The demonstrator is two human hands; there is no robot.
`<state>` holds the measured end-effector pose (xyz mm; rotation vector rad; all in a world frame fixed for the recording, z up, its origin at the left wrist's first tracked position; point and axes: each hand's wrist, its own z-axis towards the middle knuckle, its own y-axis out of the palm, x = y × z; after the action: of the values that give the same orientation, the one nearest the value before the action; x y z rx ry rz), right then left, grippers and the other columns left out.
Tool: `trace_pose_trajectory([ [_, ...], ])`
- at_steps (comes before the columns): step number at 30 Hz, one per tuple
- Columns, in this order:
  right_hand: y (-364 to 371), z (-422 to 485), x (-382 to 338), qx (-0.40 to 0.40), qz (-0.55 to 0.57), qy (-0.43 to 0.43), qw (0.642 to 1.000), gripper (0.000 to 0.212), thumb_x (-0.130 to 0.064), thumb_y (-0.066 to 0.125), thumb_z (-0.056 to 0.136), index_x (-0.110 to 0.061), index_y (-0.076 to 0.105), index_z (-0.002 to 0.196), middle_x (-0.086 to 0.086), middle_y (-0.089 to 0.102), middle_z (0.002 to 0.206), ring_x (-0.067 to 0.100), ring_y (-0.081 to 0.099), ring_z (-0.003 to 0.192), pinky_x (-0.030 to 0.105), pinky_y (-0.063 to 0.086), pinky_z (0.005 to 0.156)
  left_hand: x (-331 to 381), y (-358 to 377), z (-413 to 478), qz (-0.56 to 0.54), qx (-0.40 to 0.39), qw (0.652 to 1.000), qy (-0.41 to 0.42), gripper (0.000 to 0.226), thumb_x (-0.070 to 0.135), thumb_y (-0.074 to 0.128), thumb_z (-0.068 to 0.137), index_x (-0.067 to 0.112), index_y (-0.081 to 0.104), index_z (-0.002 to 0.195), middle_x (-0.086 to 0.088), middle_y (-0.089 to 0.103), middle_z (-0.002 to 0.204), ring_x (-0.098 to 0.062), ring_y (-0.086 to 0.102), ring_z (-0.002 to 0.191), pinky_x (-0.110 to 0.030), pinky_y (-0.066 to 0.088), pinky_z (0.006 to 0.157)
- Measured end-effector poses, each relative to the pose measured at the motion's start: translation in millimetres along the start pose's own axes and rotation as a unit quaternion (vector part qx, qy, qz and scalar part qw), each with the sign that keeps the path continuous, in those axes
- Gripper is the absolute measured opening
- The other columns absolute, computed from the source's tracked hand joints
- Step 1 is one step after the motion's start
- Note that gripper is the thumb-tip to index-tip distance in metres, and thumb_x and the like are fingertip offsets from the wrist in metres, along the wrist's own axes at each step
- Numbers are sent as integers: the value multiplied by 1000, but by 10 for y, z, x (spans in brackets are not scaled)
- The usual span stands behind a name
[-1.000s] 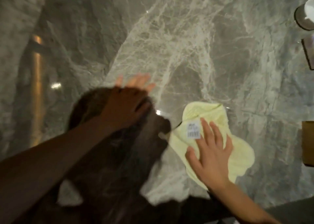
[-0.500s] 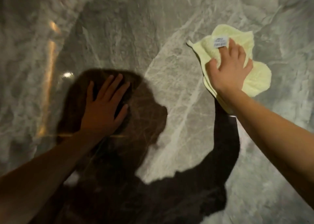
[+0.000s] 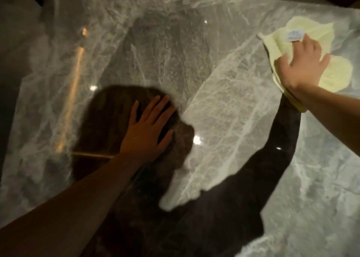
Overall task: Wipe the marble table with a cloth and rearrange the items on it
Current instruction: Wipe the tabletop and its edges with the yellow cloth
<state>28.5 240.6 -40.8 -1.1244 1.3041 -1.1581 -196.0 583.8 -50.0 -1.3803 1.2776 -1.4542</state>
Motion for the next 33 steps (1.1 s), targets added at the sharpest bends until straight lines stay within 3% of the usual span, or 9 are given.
trace_pose_trajectory([
  [3, 18, -506, -66, -27, -6, -58, 998, 72, -52, 26, 85, -20, 22, 149, 7, 17, 160, 31, 13, 146, 61, 6, 114, -16, 11, 12, -1, -1, 1000, -1, 58, 46, 33, 90, 27, 30, 145, 0, 25, 156, -17, 15, 146, -52, 6, 115],
  [8, 102, -1897, -450, -34, -2, -136, 990, 68, -54, 31, 83, -20, 41, 141, 8, 26, 157, 31, 22, 144, 59, 12, 113, -11, 45, 2, -18, 9, 1000, 4, 59, 44, 38, 88, 29, 30, 145, 3, 21, 157, -14, 13, 146, -53, 5, 115],
  [13, 169, -3133, -1159, -68, 26, -173, 982, 64, -56, 43, 79, -25, 47, 135, 6, 20, 159, 30, 16, 146, 56, 9, 113, 10, 75, 1, -25, 60, 998, 14, 58, 38, 45, 85, 23, 41, 140, -1, 34, 153, -17, 26, 143, -55, 13, 114],
  [18, 245, -4080, -1660, -87, 49, -283, 954, 70, -54, 60, 72, -26, 45, 134, 4, 24, 155, 28, 21, 144, 55, 8, 113, -32, 133, -54, -102, 80, 991, 10, 55, 30, 51, 83, 20, 45, 137, 0, 34, 153, -16, 24, 144, -49, 10, 115],
  [20, 266, -4163, -1700, -94, 50, -296, 949, 60, -53, 61, 72, -29, 52, 125, 1, 25, 156, 26, 23, 143, 53, 10, 113, -48, 89, -81, -119, 72, 990, 12, 55, 27, 48, 82, 18, 45, 137, -1, 32, 153, -17, 23, 144, -47, 8, 116],
  [24, 241, -4039, -1733, -119, 53, -288, 949, 49, -51, 60, 73, -30, 54, 118, -3, 34, 153, 22, 23, 144, 53, 16, 111, -396, -91, -150, -31, -1, 996, 85, 62, 40, 37, 83, 17, 39, 140, -4, 27, 155, -19, 22, 144, -45, 16, 115],
  [29, 277, -3558, -1870, -79, 57, -292, 951, 46, -49, 56, 78, -29, 59, 120, -3, 41, 149, 21, 30, 141, 51, 18, 109, -1280, -332, -467, -20, 16, 998, -51, 62, 44, 36, 87, 20, 30, 143, -7, 25, 156, -23, 20, 145, -51, 18, 115],
  [33, 327, -2944, -2099, -63, 57, -277, 957, 52, -47, 53, 80, -29, 53, 129, -4, 36, 152, 22, 29, 141, 51, 16, 109, -1349, -374, -786, 29, 36, 994, -99, 57, 39, 32, 93, 15, 27, 145, -8, 21, 157, -23, 16, 146, -49, 18, 116],
])
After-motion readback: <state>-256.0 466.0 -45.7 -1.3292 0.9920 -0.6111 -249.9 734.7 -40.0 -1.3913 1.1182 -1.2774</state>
